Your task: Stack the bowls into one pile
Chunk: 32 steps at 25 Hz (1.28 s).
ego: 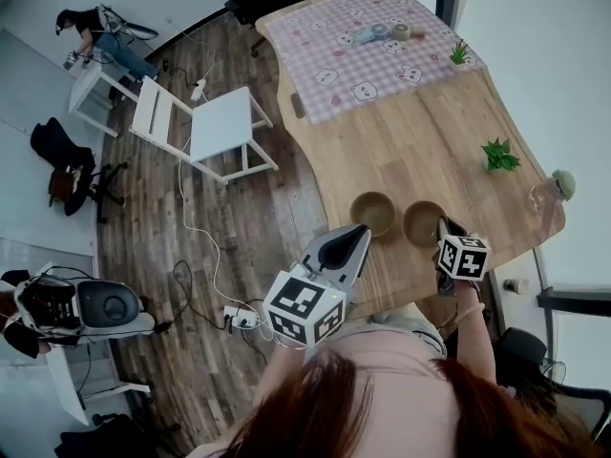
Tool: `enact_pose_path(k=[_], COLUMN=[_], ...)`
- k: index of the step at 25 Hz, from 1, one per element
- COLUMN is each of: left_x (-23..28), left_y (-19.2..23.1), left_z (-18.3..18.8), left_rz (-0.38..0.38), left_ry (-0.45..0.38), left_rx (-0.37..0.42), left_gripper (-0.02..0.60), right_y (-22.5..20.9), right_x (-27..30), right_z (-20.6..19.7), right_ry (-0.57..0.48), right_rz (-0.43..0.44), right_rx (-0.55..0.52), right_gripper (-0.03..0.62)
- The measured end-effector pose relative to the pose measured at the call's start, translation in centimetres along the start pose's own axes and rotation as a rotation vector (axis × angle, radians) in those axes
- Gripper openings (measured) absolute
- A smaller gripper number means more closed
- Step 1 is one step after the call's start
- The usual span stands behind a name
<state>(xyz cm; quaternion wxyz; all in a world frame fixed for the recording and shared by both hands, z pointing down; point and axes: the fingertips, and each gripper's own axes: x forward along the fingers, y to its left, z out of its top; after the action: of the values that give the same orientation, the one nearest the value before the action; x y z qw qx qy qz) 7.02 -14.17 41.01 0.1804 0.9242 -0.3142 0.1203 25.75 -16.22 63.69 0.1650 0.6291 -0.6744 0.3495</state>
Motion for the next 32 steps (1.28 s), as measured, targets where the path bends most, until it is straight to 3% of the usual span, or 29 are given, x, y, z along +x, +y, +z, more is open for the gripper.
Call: enact_pose_path(k=[14,32], left_x=[-1.6,-4.6], left_y=[0.4,2.6], left_z=[0.4,0.3], left_rz=[-0.007,0.057], left_ry=[-0.038,-0.084], left_rx=[-0.004,-0.034], left_gripper=[0.011,0.011], right_y=[2.4,6.9], right_x=[-1.7,-1.1], right_z=[0.8,2.6], right_ry=[-0.043,-0.076], right_rz=[0.023,0.098], right_rx=[0.023,-0.019], right_gripper=[0.012,0.012])
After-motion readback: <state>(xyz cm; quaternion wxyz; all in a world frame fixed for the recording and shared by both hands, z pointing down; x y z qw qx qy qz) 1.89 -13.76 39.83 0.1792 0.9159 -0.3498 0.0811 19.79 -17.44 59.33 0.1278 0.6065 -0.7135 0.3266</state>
